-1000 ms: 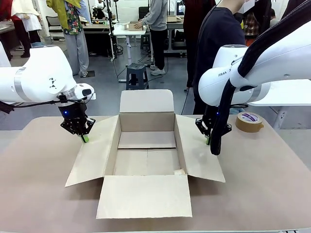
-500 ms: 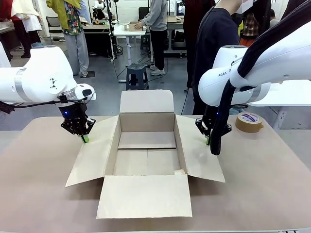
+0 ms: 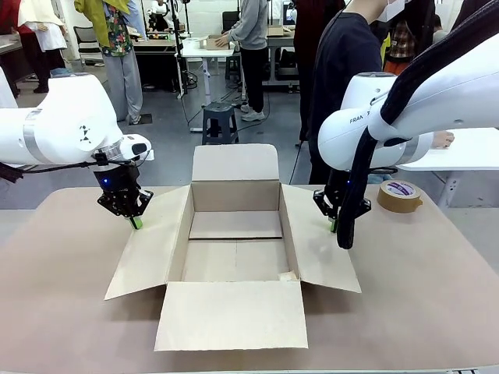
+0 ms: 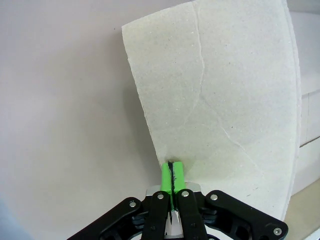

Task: Wrap the clocks to prevent damage.
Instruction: Once the human has placed the objects inside and stepped back, release both hands from the side flaps of the Package Box.

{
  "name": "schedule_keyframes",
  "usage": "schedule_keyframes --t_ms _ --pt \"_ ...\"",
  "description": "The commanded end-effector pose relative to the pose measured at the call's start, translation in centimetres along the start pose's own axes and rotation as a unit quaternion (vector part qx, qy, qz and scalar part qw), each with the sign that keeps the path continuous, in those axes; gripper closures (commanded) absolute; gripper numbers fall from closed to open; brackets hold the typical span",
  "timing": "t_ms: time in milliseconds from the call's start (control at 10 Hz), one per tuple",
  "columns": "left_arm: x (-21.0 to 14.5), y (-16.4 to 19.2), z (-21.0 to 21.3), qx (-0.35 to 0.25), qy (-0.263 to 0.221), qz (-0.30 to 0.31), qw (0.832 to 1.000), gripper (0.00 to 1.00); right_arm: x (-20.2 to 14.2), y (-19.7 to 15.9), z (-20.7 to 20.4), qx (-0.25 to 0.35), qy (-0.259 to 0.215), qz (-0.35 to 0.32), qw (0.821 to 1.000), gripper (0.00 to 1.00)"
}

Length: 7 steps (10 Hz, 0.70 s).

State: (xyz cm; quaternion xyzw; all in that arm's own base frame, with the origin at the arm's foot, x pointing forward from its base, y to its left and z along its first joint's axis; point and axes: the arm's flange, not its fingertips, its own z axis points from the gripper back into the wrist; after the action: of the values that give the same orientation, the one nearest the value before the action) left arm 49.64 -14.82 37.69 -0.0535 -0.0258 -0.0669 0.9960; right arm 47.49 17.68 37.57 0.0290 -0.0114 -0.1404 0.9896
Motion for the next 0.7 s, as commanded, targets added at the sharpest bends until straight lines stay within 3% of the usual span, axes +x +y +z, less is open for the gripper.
schedule_keyframes --t_ms 0,600 --pt "-0.04 0.02 -0.10 0.005 0.000 0.001 1.000 0.99 -0.07 0.10 -0.08 -0.004 -0.002 -0.007 1.000 0.99" --pt "-0.04 0.02 -0.10 0.005 0.000 0.001 1.000 0.99 -0.07 0.10 -0.08 -0.004 -0.002 -0.007 1.000 0.99"
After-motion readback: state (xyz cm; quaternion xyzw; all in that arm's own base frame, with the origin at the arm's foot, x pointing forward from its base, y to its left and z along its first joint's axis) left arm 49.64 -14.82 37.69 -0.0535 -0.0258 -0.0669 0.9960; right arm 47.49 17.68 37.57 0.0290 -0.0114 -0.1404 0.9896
